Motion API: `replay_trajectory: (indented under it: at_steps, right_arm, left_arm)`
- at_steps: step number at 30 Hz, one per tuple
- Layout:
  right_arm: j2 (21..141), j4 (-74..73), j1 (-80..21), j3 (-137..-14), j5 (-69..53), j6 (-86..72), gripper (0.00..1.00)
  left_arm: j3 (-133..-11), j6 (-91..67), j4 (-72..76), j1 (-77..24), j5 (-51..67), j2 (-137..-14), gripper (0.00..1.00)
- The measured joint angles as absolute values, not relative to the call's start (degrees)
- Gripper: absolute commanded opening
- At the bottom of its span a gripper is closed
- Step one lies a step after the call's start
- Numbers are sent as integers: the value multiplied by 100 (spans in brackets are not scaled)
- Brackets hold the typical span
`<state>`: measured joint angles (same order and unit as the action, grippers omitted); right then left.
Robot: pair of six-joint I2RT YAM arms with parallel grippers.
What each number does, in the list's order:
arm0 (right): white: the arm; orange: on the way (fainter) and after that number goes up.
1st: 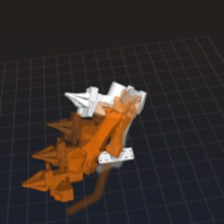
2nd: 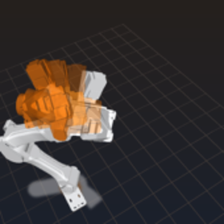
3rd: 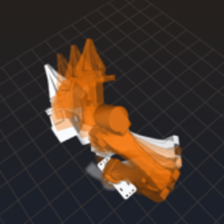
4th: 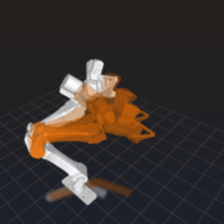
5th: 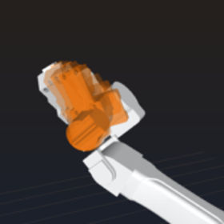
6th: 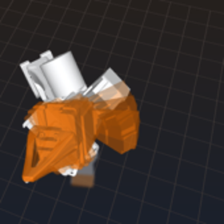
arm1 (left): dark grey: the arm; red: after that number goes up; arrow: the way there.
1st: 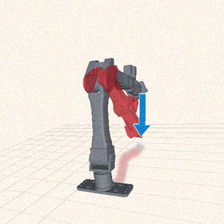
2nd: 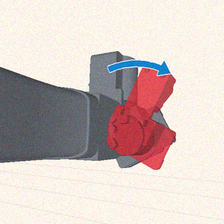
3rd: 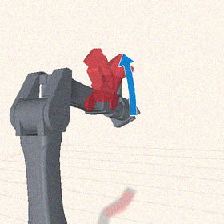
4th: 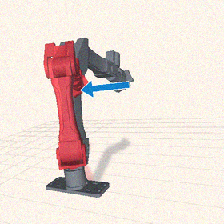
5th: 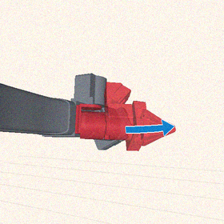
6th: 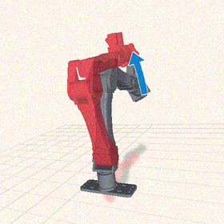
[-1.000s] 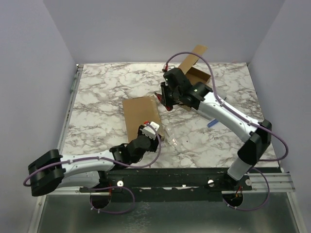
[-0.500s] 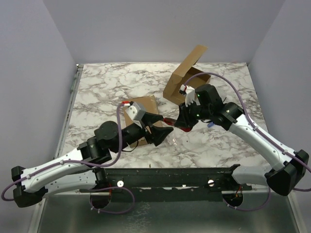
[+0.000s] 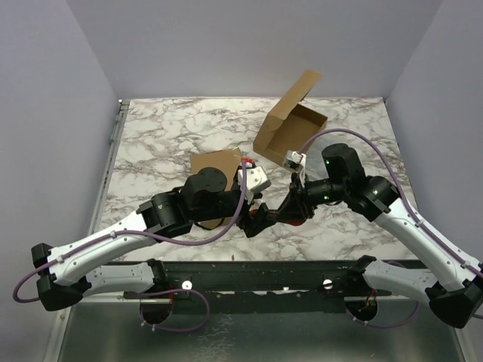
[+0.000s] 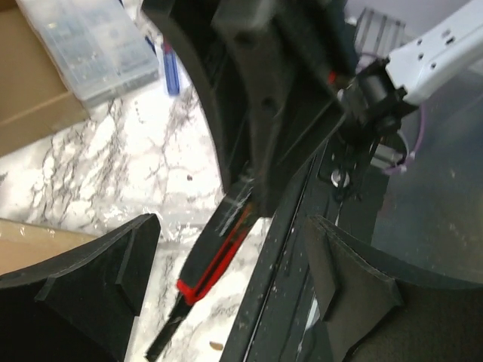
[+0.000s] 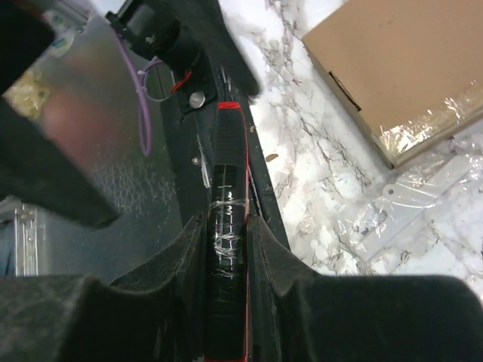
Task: Unpack the express box
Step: Cut the express box at the center of the board.
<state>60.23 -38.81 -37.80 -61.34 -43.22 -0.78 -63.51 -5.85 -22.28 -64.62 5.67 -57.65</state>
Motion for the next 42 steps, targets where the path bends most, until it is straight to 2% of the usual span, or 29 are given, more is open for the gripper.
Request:
replay_trajectory:
  at_steps: [4,11,17,18,20,22,24,25,29,31,33,37,42]
  right_arm:
    - [5758,-3918,-3780,-6099,-4512,163,1]
    - [5507,-4016,-3780,-6045,-4619,360,1]
    - [5498,-4110,-3780,-6025,-4615,484,1]
    - [5500,-4117,-3780,-6025,-4615,502,1]
    - [5507,-4121,-3780,-6025,-4613,519,1]
    - [5509,-4119,-3780,-6025,-4609,532,1]
    - [5509,-4115,-3780,-6025,-4633,515,1]
    - [5507,-4084,-3780,-6025,-4622,493,7]
    - [5498,-3953,-3817,-5999,-4473,196,72]
    - [5446,-3627,-3824,-5927,-3979,-213,93]
    - [5304,-3138,-3824,-5749,-3323,-683,100]
    - [4836,-2034,-3835,-5242,-2510,-1791,100]
    - [4569,-370,-3828,-4705,-2185,-3179,100]
  left_arm:
    - [-6482,-408,-2639,-6167,1214,-5961,83]
    - [-6563,-366,-2766,-5249,2799,-6486,70]
    - [-6563,-351,-2812,-5151,3981,-7089,65]
    - [-6563,-349,-2814,-5151,4139,-7155,61]
    - [-6563,-331,-2812,-5151,4418,-7229,47]
    - [-6563,-281,-2805,-5151,4654,-7253,22]
    - [-6560,-200,-2794,-5146,4735,-7253,4]
    - [-6552,-130,-2788,-5137,4775,-7253,0]
    - [-6379,45,-2633,-5137,4692,-7052,0]
    - [-6180,-54,-2405,-5105,4462,-6853,0]
    - [-5874,-237,-1999,-5046,4289,-6558,0]
    - [-5369,-714,-1039,-4917,3868,-5979,0]
    - [-4753,-1426,556,-4901,3308,-5472,0]
